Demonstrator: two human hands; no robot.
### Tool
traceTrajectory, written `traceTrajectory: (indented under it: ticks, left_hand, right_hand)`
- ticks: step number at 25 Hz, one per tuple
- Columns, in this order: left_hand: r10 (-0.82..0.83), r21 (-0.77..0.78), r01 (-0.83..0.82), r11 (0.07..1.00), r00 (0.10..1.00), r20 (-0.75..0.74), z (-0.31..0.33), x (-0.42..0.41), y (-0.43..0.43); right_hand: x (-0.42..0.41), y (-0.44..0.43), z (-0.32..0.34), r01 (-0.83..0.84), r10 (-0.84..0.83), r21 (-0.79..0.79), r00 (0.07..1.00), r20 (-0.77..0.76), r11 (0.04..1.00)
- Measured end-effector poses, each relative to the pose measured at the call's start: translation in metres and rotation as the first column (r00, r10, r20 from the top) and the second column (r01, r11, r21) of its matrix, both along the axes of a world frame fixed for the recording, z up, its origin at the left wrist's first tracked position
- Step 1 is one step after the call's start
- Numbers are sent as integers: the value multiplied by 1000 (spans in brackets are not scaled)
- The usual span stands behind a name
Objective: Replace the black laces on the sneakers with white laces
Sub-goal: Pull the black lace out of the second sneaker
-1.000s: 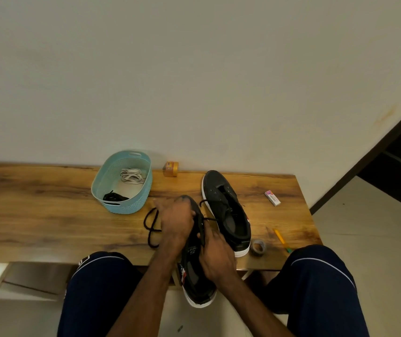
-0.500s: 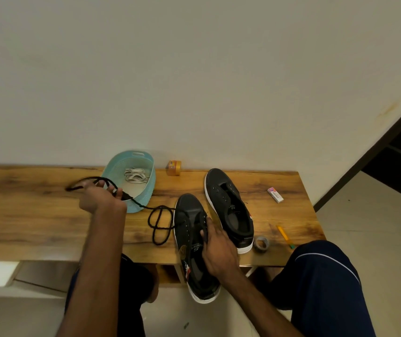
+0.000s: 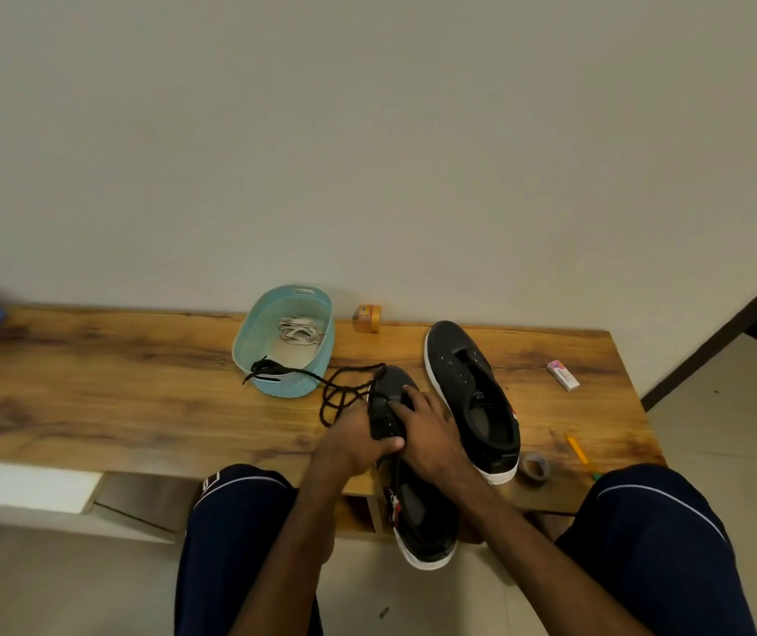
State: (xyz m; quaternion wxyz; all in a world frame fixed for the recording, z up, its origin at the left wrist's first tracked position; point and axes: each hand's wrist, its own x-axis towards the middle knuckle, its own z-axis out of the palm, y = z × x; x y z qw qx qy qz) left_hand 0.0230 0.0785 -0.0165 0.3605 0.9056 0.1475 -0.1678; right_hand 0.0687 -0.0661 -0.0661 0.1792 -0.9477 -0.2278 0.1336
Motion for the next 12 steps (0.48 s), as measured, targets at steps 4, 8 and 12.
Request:
traceTrajectory:
  ticks: [4, 8, 12]
  left_hand:
    - [-11, -179, -12, 984, 992, -127, -16, -8, -17]
    - [81, -125, -97, 987, 989, -123, -20, -7, -30]
    - [104, -115, -108, 988, 994, -39, -24, -13, -37]
  right_hand:
    - [3, 2, -7, 85, -92, 151, 995, 38, 985]
    - [4, 1, -8, 159, -174, 308, 985, 19, 938]
    - [3, 2, -5, 99, -95, 137, 995, -32, 986]
